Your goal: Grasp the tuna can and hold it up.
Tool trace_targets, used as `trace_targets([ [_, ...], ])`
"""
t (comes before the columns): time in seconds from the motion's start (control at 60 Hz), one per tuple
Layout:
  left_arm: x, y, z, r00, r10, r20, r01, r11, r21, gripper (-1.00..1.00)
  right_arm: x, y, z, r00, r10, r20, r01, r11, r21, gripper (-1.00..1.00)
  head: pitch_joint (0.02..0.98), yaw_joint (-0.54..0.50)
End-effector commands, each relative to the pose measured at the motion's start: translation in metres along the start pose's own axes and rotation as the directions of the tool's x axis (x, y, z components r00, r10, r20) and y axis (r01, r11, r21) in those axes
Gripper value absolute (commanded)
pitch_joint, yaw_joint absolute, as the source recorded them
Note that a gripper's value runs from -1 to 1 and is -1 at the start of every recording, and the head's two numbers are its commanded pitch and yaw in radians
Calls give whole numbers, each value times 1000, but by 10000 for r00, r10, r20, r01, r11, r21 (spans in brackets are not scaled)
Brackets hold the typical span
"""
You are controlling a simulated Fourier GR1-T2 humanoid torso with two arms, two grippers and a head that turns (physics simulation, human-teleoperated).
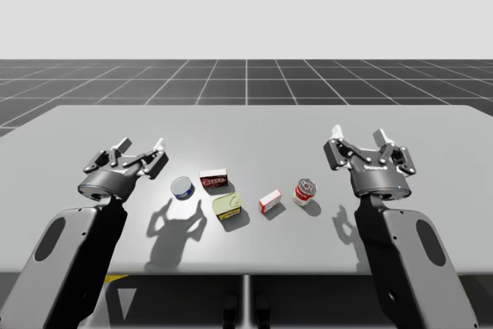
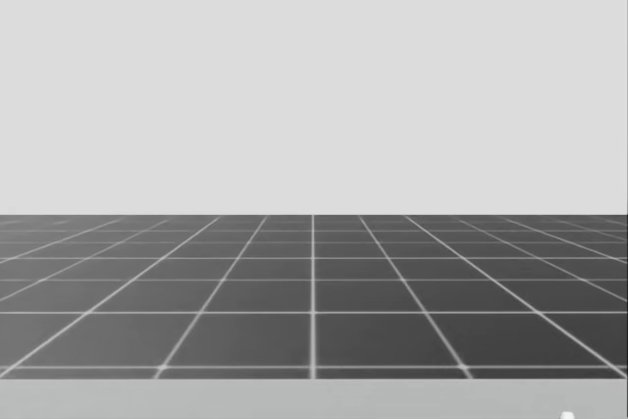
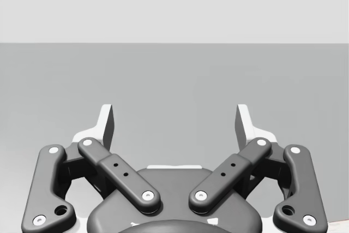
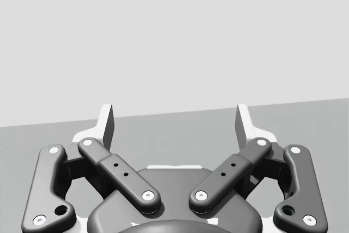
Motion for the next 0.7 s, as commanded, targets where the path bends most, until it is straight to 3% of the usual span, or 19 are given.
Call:
trace_targets([
  [0.017,1,2,0,9999,1,108,-2,10000,69,-1000,0,0,2,9996,-226,160,229,9996,-178,-1000,78,-3],
  [0.2,1,1,0,9998,-102,162,100,9999,103,-1000,0,-2,0,9989,-284,-363,296,9990,335,-1000,145,-5],
  [0.533,0,2,0,9994,-234,264,230,9997,128,-1000,-1,-2,-1,9994,-114,-337,124,9994,315,-1000,504,63],
  [0.7,0,3,-1,9993,-277,262,273,9995,144,-1000,-1,-1,-1,9994,-26,-347,39,9993,374,-1000,623,133],
])
